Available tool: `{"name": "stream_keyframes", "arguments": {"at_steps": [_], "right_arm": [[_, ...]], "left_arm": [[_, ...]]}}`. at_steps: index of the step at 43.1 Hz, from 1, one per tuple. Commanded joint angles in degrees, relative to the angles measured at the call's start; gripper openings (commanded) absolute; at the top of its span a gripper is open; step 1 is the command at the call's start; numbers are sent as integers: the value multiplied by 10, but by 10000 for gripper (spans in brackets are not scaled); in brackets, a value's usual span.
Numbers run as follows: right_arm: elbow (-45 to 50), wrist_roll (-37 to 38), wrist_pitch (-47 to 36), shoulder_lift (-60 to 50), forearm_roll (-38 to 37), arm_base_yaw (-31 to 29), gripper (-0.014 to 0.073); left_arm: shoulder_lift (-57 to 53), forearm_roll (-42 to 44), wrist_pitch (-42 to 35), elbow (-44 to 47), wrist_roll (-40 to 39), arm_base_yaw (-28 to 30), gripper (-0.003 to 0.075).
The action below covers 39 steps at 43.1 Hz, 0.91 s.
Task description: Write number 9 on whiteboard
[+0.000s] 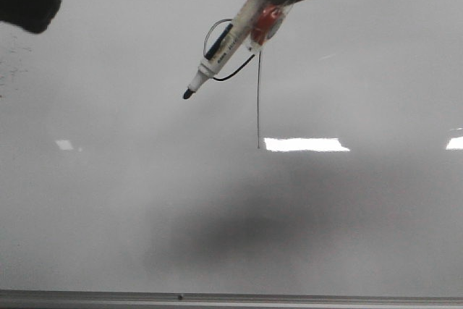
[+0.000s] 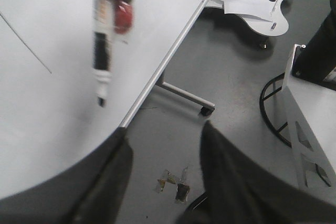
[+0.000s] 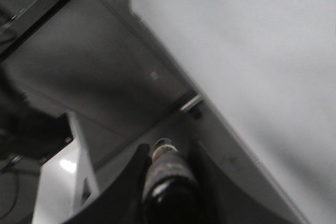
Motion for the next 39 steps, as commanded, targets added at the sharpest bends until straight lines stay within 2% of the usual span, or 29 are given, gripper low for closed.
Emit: {"name": "stream_keyframes", "arguments": {"at_steps": [1,5,10,17,33,36,39], "right_arm": [[-38,12,105,-21,5,10,-97],[-51,13,129,-23,4,42,-97],[-62,13,125,-24,3,84,-97],[-68,13,115,-24,2,118,-97],[-68,13,112,-24,2,118,-95],[-68,13,107,-24,6,118,-56],[-68,13,105,-24,19,118,53]], "left_arm": [[30,-32,14,-47,-8,-4,528],[80,-33,73,-79,-8,-6,554],[124,-33,127,-105,-8,-22,515],[139,-33,127,-111,-5,-38,375],[139,-33,129,-111,-5,-38,-10],[139,-33,128,-111,-5,-38,-19],[139,-33,127,-111,-5,-38,-19]]}}
